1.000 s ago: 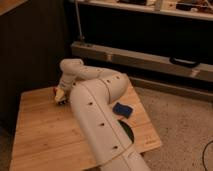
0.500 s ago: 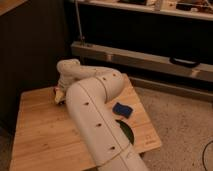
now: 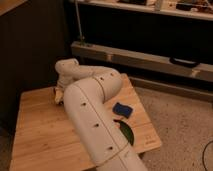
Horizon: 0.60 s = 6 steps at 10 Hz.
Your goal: Place the eraser on the white sponge
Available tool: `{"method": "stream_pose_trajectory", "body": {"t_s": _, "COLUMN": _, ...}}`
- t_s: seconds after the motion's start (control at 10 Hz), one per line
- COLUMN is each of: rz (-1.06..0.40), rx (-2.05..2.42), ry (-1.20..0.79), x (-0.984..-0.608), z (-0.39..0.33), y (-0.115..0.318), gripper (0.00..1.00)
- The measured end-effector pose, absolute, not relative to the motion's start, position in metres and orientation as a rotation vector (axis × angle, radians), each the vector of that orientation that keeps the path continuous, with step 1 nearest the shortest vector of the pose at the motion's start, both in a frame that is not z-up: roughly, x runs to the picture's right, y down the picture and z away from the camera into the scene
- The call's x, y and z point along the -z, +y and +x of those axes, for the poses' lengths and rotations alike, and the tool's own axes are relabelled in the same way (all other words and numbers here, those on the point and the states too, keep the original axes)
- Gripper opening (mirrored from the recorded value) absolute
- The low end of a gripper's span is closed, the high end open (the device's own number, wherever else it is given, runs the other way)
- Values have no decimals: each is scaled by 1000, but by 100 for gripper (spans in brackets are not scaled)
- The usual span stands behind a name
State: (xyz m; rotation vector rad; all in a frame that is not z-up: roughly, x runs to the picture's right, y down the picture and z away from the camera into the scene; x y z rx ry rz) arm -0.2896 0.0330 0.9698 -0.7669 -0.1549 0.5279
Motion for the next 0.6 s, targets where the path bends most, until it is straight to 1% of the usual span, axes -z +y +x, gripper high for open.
{"method": "stream_pose_trajectory", "body": {"t_s": 0.4, "rz": -770, "rx": -525, "ry": -151, "x": -971, "z": -290, "y": 33, "gripper": 80}}
{"method": "stream_pose_trajectory", "body": {"t_s": 0.5, "rz": -769, "rx": -523, "ry": -149, "x": -971, "z": -289, "y": 33, "gripper": 78}}
{"method": "stream_pose_trajectory", "body": {"t_s": 0.6, "rz": -768, "rx": -520, "ry": -147, "x": -971, "z": -290, "y": 34, "gripper": 71}}
